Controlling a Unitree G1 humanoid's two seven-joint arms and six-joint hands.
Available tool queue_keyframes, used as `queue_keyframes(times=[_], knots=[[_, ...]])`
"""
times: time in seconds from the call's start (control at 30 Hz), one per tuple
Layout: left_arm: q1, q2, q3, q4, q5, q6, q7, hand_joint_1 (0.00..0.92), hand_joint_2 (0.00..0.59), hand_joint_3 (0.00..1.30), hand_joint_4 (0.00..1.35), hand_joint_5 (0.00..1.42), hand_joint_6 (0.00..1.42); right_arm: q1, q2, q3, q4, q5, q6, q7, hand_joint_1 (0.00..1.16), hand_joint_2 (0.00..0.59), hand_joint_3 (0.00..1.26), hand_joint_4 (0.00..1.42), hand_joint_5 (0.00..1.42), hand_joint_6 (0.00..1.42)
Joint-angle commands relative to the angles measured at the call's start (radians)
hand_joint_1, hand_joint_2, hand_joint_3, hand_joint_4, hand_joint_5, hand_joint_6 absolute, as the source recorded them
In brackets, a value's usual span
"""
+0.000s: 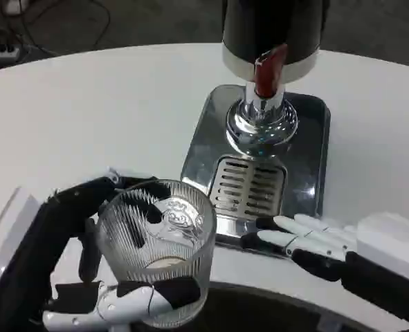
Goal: Grasp the cup under the faucet to collect the drink, then remove the cup.
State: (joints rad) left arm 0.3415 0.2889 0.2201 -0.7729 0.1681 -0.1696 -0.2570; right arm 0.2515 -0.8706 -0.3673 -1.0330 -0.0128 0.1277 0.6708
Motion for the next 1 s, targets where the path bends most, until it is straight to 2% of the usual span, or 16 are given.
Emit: queue_keyframes(times=[0.03, 0.57, 0.67, 0.8, 1.0], knots=[[-0.008, 0.003, 0.012, 0.004, -0.004, -0.013, 0.012, 0.775, 0.001, 0.82, 0.99, 1.16, 1.26, -0.004, 0.006, 0.008, -0.014, -0.002, 0.005, 0.005, 0.54, 0.506, 0.09, 0.00, 0.00, 0.00], [-0.023, -0.002, 0.004, 0.035, 0.011, -0.023, 0.019, 0.775, 0.001, 0.82, 0.99, 1.16, 1.26, -0.005, 0.012, 0.017, -0.014, -0.007, 0.011, 0.004, 0.54, 0.506, 0.09, 0.00, 0.00, 0.00], [-0.024, 0.001, 0.025, 0.061, 0.013, -0.046, 0.029, 0.774, 0.000, 0.82, 0.99, 1.16, 1.26, -0.007, 0.013, 0.023, -0.014, -0.006, 0.011, 0.003, 0.54, 0.506, 0.09, 0.00, 0.00, 0.00], [-0.044, 0.034, 0.060, 0.120, 0.025, -0.104, 0.027, 0.758, 0.000, 0.83, 0.99, 1.16, 1.26, -0.004, 0.013, 0.031, -0.014, -0.009, 0.011, 0.003, 0.54, 0.506, 0.09, 0.00, 0.00, 0.00], [-0.153, 0.085, 0.088, 0.282, 0.049, -0.171, 0.051, 0.738, 0.000, 0.82, 0.99, 1.16, 1.27, -0.007, 0.016, 0.038, -0.014, -0.014, 0.019, 0.001, 0.54, 0.506, 0.09, 0.00, 0.00, 0.00]])
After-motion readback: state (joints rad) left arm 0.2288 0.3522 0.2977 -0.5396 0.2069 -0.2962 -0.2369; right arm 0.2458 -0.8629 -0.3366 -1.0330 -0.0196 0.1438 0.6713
